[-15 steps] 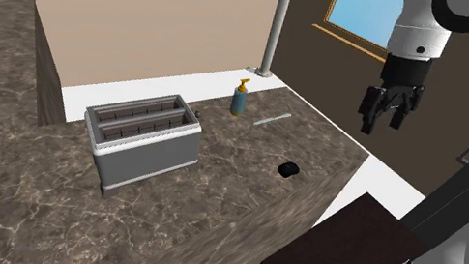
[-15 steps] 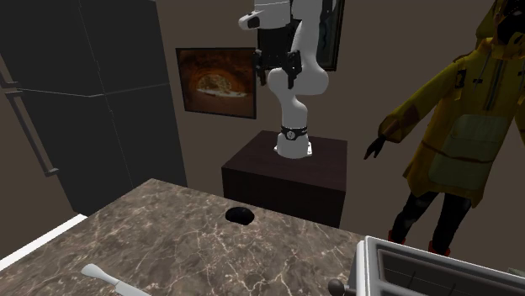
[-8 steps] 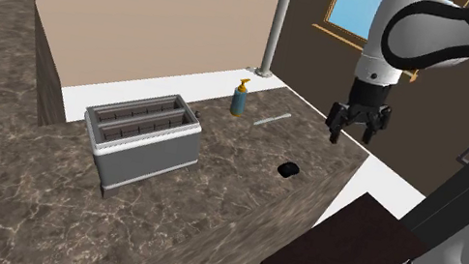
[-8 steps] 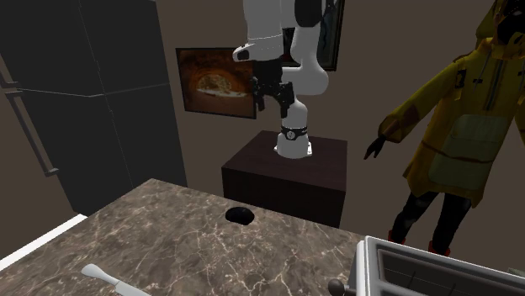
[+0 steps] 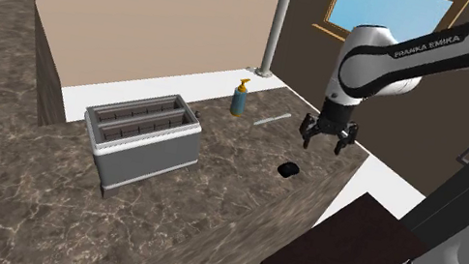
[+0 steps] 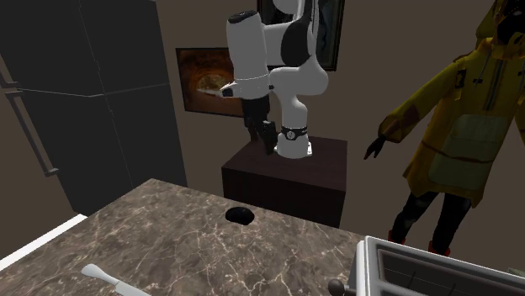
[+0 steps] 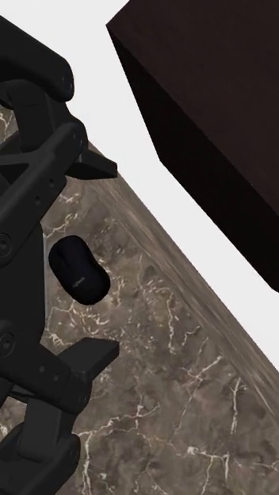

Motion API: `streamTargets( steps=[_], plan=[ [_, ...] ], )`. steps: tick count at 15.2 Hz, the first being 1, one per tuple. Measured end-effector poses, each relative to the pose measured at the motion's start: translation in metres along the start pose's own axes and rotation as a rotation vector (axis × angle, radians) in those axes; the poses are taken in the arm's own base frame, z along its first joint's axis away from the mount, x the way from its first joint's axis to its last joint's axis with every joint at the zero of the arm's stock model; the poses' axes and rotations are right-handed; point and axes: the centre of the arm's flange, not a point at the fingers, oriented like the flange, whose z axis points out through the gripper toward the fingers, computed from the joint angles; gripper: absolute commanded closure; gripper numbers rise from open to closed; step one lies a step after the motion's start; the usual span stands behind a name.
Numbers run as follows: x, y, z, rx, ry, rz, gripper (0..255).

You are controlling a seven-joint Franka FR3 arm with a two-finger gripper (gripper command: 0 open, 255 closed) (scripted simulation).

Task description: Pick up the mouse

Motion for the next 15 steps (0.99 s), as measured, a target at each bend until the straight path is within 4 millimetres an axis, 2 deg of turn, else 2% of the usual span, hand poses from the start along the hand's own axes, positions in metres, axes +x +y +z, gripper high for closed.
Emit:
streamTargets(
  steps=[3,8,12,14,15],
  plan=[
    [0.023,-0.003,0.034,0.017,0.009,0.103,0],
    [0.066,-0.010,0.076,0.047,0.024,0.273,0],
    [0.099,-0.003,0.111,0.070,0.035,0.410,0],
    [0.119,-0.006,0.131,0.082,0.041,0.476,0],
    [0.122,-0.005,0.138,0.084,0.043,0.493,0]
  ],
)
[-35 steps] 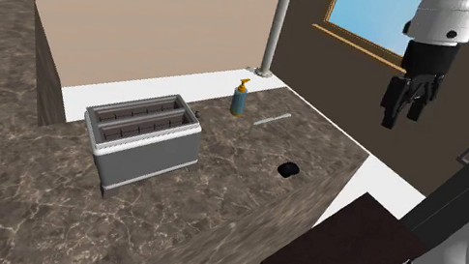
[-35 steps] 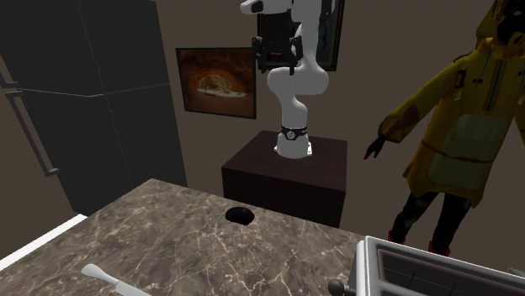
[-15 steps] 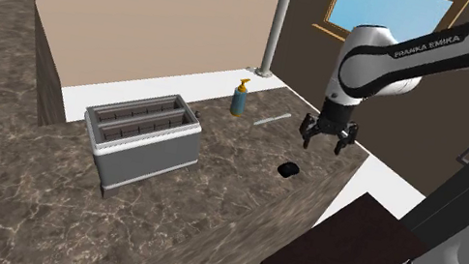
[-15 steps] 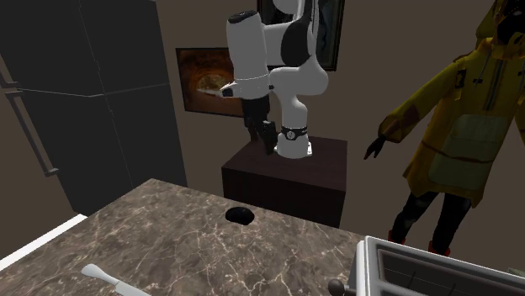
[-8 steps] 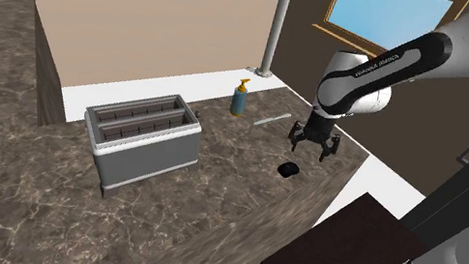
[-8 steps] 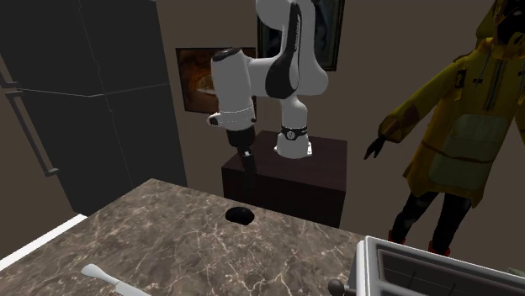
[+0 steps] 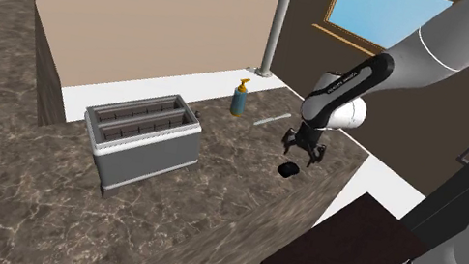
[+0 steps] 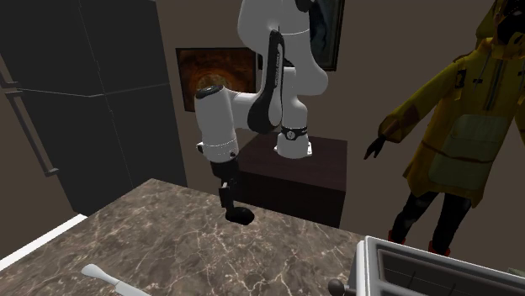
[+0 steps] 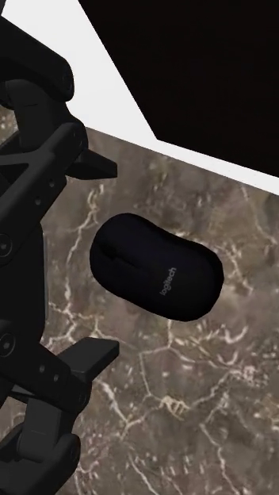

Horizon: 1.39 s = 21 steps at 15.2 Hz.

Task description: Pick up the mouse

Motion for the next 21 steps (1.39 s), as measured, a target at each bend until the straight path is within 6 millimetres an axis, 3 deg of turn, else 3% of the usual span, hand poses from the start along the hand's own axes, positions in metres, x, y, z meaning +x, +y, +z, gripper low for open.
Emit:
streamTargets(
  steps=[7,8,18,21],
  plan=[
    [0.009,-0.001,0.036,0.003,0.002,0.017,0],
    [0.009,-0.002,0.040,0.003,0.002,0.017,255],
    [0.010,-0.002,0.042,0.004,0.003,0.019,255],
    [0.008,-0.001,0.031,0.003,0.002,0.018,255]
  ],
)
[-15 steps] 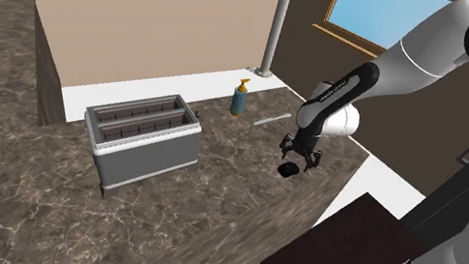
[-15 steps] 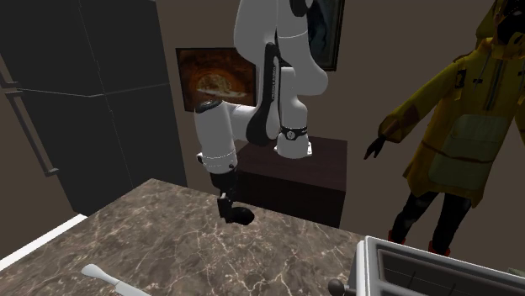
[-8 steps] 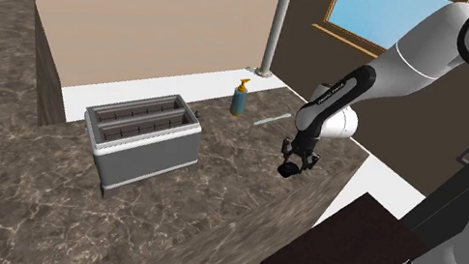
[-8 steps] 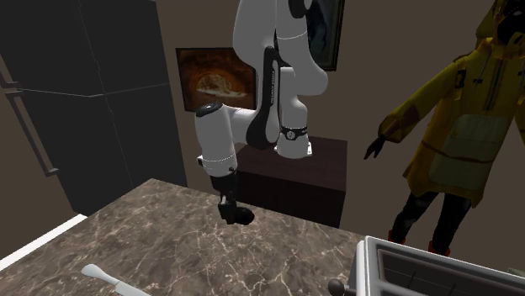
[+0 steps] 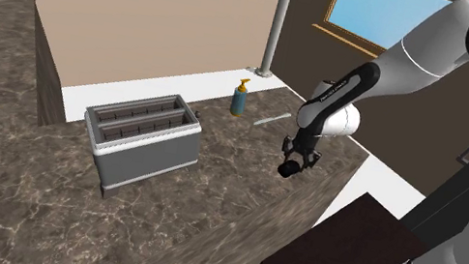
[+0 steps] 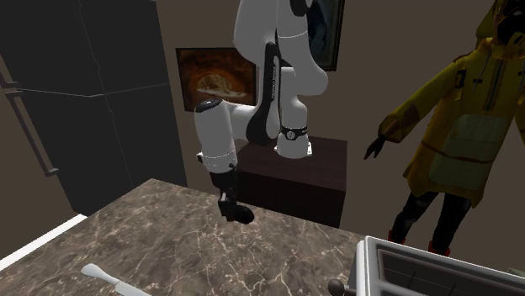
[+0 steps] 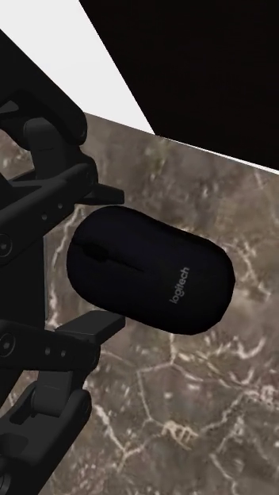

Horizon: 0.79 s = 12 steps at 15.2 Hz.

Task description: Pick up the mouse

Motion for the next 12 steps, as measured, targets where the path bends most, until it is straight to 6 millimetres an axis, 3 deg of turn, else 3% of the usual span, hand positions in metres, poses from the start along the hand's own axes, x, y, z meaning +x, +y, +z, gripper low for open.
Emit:
streamTargets(
  steps=[12],
  plan=[
    [-0.005,0.002,-0.062,0.000,0.000,0.000,255]
  ],
)
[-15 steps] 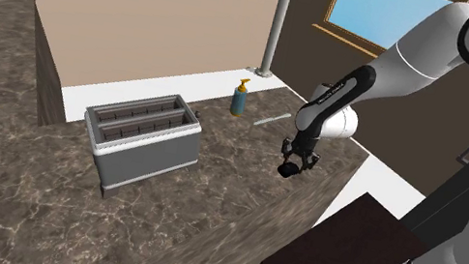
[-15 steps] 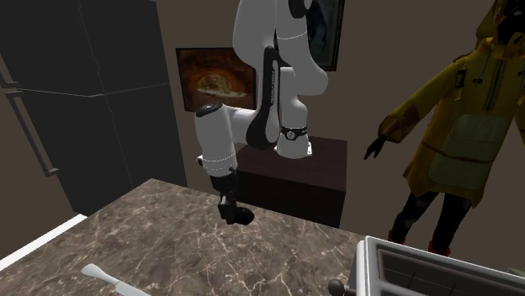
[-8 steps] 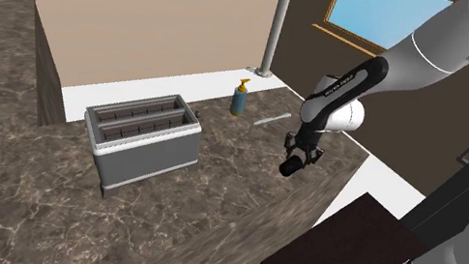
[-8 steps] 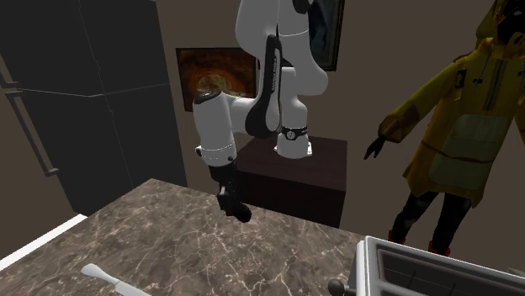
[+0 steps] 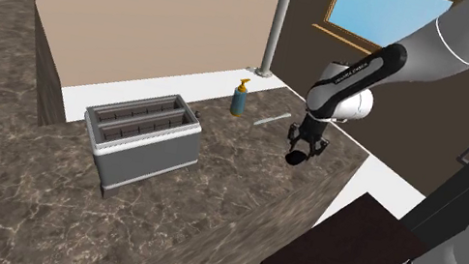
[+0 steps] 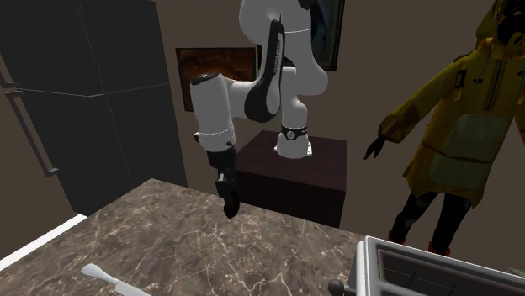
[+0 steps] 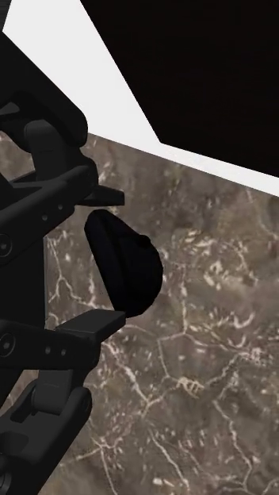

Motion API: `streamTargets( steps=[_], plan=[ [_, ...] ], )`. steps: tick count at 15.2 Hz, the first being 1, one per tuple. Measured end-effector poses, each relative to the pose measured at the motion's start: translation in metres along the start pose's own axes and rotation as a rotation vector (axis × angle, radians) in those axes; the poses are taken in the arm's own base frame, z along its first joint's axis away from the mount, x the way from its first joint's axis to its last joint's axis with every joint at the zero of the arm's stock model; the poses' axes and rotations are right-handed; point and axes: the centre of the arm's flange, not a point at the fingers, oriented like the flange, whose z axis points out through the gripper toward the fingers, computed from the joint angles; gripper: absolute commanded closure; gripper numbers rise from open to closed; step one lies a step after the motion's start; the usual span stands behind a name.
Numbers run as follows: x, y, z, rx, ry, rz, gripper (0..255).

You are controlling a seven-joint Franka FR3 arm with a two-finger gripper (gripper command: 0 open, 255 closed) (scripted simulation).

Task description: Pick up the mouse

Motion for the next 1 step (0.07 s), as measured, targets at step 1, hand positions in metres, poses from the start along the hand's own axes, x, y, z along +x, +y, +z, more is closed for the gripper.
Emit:
streamTargets(
  steps=[1],
  plan=[
    [-0.0006,0.0000,-0.0027,0.000,0.000,0.000,255]
  ],
)
